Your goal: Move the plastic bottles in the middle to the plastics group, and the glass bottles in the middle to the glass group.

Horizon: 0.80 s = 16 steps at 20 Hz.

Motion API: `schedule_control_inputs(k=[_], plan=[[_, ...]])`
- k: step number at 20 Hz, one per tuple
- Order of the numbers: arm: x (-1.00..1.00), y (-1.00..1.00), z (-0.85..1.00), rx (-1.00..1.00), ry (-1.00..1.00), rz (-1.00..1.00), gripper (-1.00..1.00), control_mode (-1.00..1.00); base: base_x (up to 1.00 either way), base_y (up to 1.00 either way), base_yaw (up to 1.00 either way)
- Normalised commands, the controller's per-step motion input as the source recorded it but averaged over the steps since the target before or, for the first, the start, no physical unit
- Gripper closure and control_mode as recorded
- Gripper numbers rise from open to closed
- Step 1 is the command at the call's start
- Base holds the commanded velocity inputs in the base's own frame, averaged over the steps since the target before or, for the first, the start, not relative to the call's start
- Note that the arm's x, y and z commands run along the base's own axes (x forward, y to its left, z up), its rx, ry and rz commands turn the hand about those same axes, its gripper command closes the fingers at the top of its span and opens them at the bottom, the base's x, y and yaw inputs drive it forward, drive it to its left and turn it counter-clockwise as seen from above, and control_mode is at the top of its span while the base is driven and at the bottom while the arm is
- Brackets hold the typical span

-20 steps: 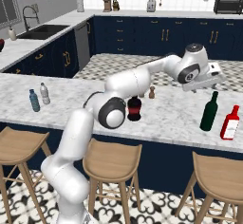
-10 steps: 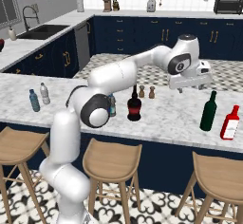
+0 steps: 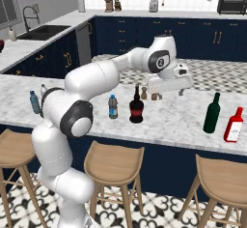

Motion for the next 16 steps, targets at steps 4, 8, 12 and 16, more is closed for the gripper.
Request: schedule_control_inputs(k=[4,8,12,16], plan=[[-0.28,0.98,-0.02,0.00,0.02,0.02,-1.00,-1.00,0.00,0.00,0.00],[-0.04,0.96,0.00,0.04,0.00,0.00,-1.00,-1.00,0.00,0.00,0.00],[0.08,0.87,0.00,0.15,0.00,-0.11,-1.00,-1.00,0.00,0.00,0.00],[0.28,0.75,-0.06,0.17,-0.03,-0.31,-1.00,-1.00,0.00,0.00,0.00]])
